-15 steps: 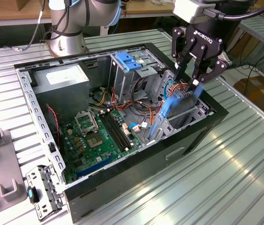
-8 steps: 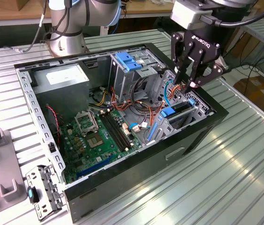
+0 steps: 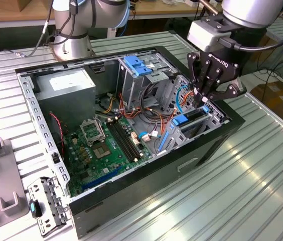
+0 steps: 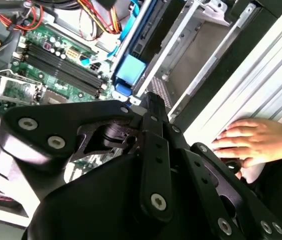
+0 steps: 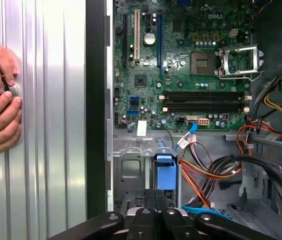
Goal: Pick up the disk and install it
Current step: 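Insert the disk into the insertion slot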
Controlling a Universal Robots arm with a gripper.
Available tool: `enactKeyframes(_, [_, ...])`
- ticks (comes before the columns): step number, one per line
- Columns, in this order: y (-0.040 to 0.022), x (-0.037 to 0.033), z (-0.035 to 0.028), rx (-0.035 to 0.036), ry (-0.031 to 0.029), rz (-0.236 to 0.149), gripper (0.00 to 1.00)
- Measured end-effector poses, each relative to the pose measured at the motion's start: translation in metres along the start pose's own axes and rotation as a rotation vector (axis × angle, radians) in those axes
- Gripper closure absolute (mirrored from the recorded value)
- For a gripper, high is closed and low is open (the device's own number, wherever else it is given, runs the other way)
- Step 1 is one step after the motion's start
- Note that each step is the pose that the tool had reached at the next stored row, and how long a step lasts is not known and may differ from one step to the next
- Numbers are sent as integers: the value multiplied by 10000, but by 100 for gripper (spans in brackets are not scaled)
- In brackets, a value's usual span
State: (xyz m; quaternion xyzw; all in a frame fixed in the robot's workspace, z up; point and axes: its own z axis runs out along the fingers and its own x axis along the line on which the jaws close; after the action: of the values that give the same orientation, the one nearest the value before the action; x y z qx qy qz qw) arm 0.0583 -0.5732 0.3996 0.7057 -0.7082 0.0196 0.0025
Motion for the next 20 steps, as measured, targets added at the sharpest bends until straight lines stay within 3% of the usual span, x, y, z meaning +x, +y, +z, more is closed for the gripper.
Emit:
enactKeyframes(2, [-64,-1,39,0,2,1,89])
enactKeyframes(5, [-216,-13,104,-5,3,0,89])
enactKeyframes(8, [-331,-80,197,-9,0,0,89])
enactKeyframes(20, [-331,-102,221,-9,-6,-1,89])
